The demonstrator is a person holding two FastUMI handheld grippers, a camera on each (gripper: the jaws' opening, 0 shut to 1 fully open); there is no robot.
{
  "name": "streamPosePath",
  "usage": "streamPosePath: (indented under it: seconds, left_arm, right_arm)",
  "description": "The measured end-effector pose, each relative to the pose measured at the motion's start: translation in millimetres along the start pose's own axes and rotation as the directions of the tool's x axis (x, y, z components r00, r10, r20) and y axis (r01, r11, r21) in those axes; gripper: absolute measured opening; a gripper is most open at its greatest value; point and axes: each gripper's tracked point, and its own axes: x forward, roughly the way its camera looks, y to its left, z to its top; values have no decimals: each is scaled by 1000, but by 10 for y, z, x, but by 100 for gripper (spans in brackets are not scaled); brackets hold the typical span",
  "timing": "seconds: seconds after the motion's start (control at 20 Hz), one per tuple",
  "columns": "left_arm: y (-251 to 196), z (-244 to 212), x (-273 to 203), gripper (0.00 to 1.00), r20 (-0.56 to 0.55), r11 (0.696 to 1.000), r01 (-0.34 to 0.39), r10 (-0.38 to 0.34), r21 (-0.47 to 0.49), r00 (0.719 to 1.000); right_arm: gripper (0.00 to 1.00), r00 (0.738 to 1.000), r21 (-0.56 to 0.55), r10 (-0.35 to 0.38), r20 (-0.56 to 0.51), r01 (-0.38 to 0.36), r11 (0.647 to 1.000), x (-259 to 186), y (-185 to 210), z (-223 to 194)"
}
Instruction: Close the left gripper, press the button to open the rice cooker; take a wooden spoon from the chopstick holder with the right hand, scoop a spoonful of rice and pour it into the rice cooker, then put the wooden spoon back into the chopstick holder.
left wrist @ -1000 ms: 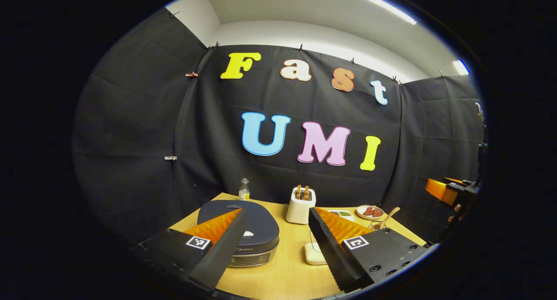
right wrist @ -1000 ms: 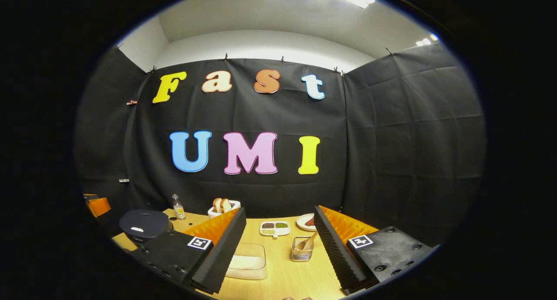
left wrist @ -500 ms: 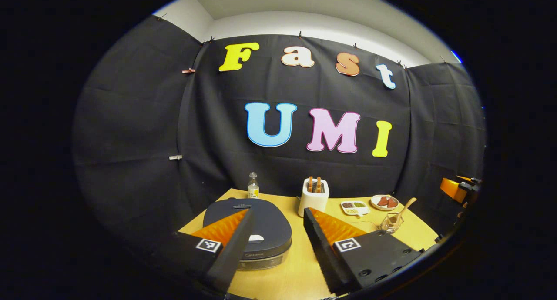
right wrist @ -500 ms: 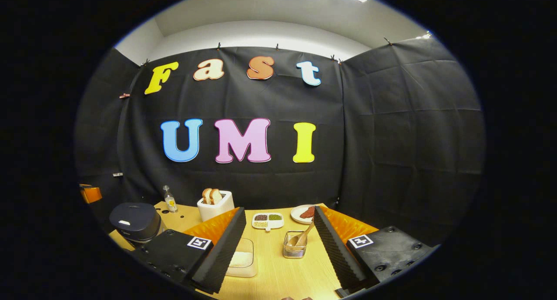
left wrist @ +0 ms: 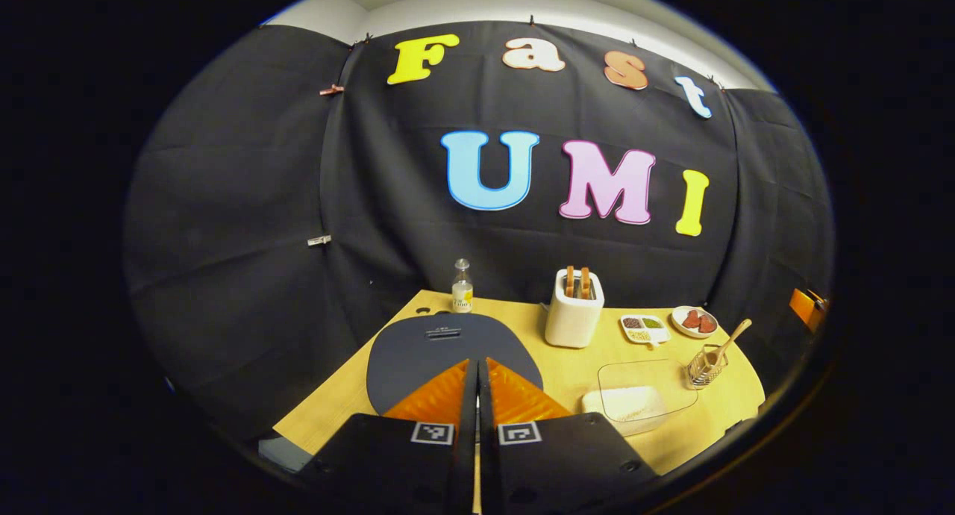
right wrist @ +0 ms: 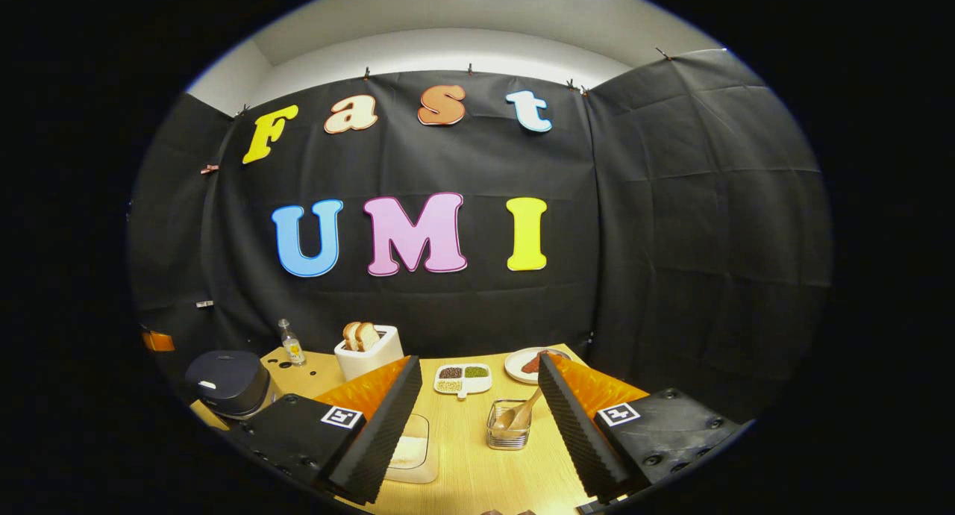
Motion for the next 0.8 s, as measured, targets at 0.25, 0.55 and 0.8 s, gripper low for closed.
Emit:
streamPosePath:
  seconds: [0.25, 0.55, 0.8]
  left_arm:
    - [97, -371, 377, 7, -109, 999, -17, 13, -31, 994]
    - [119, -724, 692, 7, -193, 990, -29, 2, -136, 981]
    - [113, -806, 697, 7, -179, 982, -47, 14, -181, 984]
  right_arm:
    - [98, 1000, 8, 3, -28, -3, 1000, 92, -138, -81]
    - [97, 998, 1, 4, -67, -4, 1000, 184, -264, -176]
    - [97, 996, 2, 0, -90, 0, 1000, 258, -348, -246]
